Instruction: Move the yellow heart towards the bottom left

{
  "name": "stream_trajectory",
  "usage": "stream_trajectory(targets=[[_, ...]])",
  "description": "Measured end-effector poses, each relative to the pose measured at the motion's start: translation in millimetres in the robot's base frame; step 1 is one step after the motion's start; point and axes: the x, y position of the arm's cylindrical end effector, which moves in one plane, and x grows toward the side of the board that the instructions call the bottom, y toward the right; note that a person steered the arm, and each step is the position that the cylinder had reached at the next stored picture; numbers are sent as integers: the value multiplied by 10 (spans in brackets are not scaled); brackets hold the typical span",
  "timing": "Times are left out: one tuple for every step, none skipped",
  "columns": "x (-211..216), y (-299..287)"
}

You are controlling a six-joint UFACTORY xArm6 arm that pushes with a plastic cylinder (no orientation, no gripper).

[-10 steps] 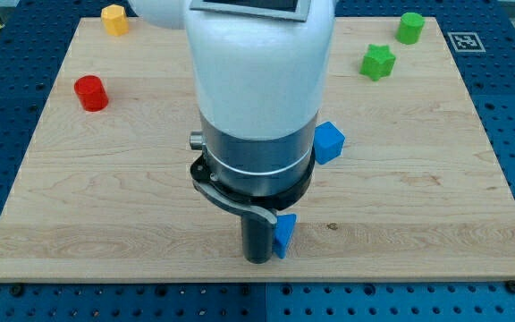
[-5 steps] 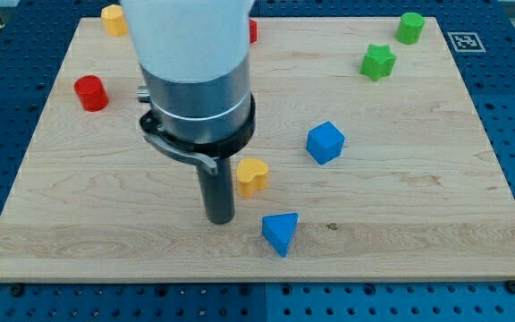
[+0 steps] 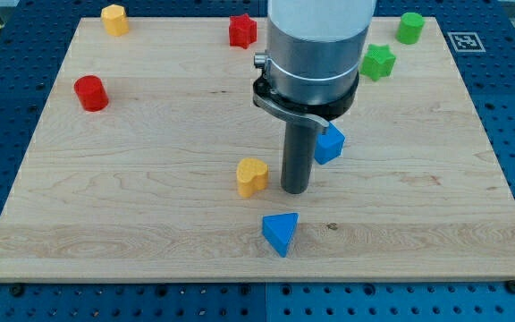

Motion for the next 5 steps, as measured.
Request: stream_trajectory(targets=[[0, -377], [-81, -709], [-359, -749], [-502, -881], [-502, -1133]])
